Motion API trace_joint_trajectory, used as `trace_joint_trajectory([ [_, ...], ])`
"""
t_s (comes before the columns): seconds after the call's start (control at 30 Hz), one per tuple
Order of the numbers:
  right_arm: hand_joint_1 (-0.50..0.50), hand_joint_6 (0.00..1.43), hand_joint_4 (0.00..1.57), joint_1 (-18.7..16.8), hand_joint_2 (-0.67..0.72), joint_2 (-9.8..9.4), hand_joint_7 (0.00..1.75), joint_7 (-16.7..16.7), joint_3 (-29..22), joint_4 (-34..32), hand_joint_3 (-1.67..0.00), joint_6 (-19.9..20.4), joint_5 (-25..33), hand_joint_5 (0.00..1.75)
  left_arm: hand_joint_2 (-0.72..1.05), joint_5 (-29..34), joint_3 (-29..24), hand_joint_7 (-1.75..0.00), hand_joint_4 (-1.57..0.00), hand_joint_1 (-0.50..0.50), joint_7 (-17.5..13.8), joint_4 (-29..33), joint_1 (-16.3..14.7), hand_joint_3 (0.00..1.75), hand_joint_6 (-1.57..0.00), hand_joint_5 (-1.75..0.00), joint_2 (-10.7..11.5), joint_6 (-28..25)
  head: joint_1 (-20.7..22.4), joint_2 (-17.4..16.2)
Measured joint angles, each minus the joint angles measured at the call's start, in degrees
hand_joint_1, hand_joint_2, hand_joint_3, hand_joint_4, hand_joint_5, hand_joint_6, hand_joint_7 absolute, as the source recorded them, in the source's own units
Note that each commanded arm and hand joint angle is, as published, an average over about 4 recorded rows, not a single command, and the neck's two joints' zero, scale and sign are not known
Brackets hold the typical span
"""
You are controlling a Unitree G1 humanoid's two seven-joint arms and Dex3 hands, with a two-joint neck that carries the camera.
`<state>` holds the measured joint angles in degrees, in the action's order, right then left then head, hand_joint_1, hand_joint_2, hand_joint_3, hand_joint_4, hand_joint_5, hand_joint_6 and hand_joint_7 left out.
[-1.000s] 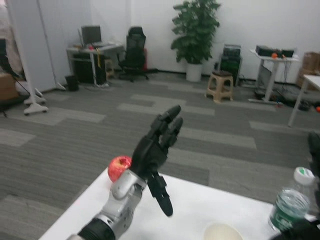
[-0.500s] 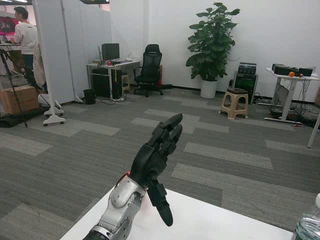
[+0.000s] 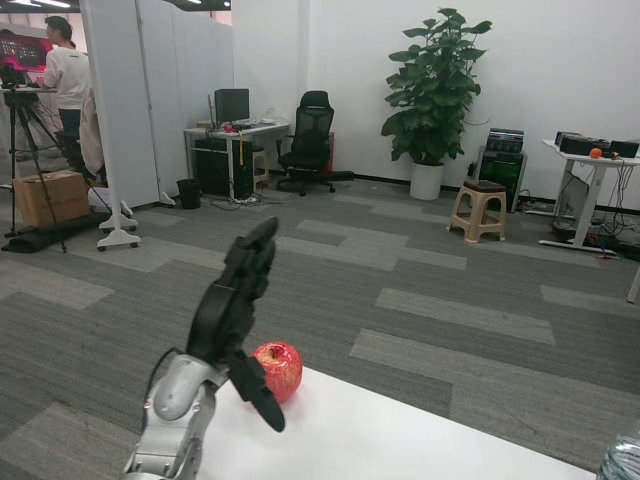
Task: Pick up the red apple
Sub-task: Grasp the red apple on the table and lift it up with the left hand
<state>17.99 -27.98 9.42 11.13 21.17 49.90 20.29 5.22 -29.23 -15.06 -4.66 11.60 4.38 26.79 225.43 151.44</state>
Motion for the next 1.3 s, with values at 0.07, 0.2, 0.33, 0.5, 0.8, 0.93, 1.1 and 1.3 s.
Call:
trace_joint_trajectory([
  [0.07,-0.33,0.0,0.14,0.0,0.72,-0.05,0.14,0.0,0.01,0.02,0.0,0.0,0.05,0.0,-0.55,-0.59,-2.01,-0.35,0.0,-0.5,-0.02,0.1,-0.6,0.04,0.0,0.0,-0.13,-0.15,-1.32,-0.61],
  [0.2,-0.33,0.0,0.14,0.0,0.72,-0.14,0.14,0.01,0.03,0.04,0.0,0.0,0.09,0.0,-0.55,-1.29,-4.74,-0.35,0.0,-0.5,-0.03,0.01,-1.8,0.02,0.0,0.0,-0.23,-0.57,-5.12,-1.95],
  [0.33,-0.33,0.0,0.14,0.0,0.72,-0.16,0.14,0.01,0.35,0.02,0.0,0.0,0.08,0.0,-0.55,-1.34,-5.46,-0.35,0.0,-0.5,-0.62,-1.66,-2.65,0.0,0.0,0.0,-0.22,-0.7,-7.91,-3.61],
  [0.5,-0.33,0.0,0.14,-0.02,0.72,-0.15,0.14,0.01,0.78,-0.23,0.0,0.0,0.03,0.0,-0.55,-1.41,-5.44,-0.35,0.0,-0.5,-1.43,-5.15,-2.78,0.07,0.0,0.0,-0.2,-0.64,-9.84,-5.17],
  [0.8,-0.33,0.0,0.14,-0.22,0.72,-0.07,0.14,0.02,1.88,-1.29,0.0,0.01,-0.03,0.0,-0.55,-2.83,-4.21,-0.35,0.0,-0.5,-1.84,-18.71,-0.62,0.09,0.0,0.0,0.15,4.35,-11.49,-4.98],
  [0.93,-0.33,0.0,0.14,-0.29,0.72,-0.03,0.14,0.0,2.62,-1.49,0.0,-0.01,-0.45,0.0,-0.55,-5.33,-4.13,-0.35,0.0,-0.5,-1.84,-25.32,1.37,0.02,0.0,0.0,0.41,6.94,-11.66,-4.92],
  [1.1,-0.33,0.0,0.11,-0.33,0.72,-0.19,0.14,-0.18,3.95,-3.6,0.0,-0.41,-1.62,0.0,-0.55,-6.27,-4.22,-0.35,0.0,-0.5,-1.83,-29.01,3.18,0.07,0.0,0.0,0.79,8.57,-12.04,-4.84],
  [1.3,-0.33,0.0,0.11,-0.34,0.72,-1.01,0.14,-0.94,4.92,-6.7,0.0,-2.12,-3.6,0.0,-0.55,-6.5,-5.03,-0.35,0.0,-0.5,-1.83,-29.45,3.47,0.04,0.0,0.0,0.87,8.97,-12.18,-4.88],
])
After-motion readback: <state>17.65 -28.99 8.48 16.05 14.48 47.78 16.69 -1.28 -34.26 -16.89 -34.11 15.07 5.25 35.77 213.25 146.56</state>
